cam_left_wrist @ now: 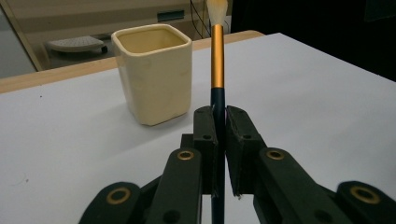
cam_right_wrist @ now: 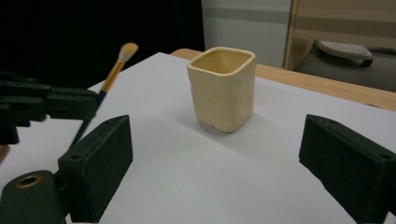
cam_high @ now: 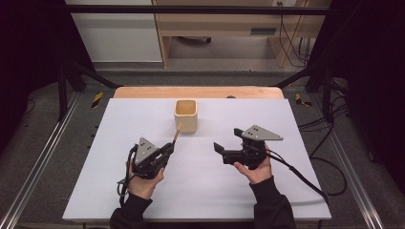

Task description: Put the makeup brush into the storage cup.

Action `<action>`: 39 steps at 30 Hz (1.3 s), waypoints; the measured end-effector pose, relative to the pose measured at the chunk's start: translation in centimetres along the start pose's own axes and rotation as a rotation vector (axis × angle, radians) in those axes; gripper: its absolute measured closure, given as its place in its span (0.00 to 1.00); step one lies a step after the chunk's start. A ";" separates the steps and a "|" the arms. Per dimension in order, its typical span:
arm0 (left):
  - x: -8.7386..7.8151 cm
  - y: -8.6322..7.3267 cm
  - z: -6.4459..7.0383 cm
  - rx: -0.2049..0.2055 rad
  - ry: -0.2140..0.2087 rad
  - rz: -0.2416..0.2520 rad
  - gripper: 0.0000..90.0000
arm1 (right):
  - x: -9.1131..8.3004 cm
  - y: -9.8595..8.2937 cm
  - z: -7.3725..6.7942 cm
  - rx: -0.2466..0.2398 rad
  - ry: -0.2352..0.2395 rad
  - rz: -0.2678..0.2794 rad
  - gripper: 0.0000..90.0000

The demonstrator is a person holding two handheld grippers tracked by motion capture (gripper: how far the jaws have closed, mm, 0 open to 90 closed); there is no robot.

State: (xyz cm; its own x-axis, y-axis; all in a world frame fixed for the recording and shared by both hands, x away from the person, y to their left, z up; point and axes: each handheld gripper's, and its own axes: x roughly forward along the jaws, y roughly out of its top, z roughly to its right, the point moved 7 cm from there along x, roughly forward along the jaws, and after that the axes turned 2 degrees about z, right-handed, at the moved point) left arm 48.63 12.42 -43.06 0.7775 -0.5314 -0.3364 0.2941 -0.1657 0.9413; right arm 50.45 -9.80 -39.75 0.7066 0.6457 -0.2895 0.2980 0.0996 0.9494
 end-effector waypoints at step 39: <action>2.9 -1.6 5.2 -0.043 -0.049 0.072 0.92 | 4.2 -1.8 -3.3 0.137 0.052 0.004 0.28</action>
State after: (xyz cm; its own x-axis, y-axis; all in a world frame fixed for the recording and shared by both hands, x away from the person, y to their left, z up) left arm 47.54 6.77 -45.40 0.7698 -0.5805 -0.2653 0.2630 -0.0902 0.9606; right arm 50.76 -4.71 -42.31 0.6747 0.6845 -0.2760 0.3826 -0.0046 0.9239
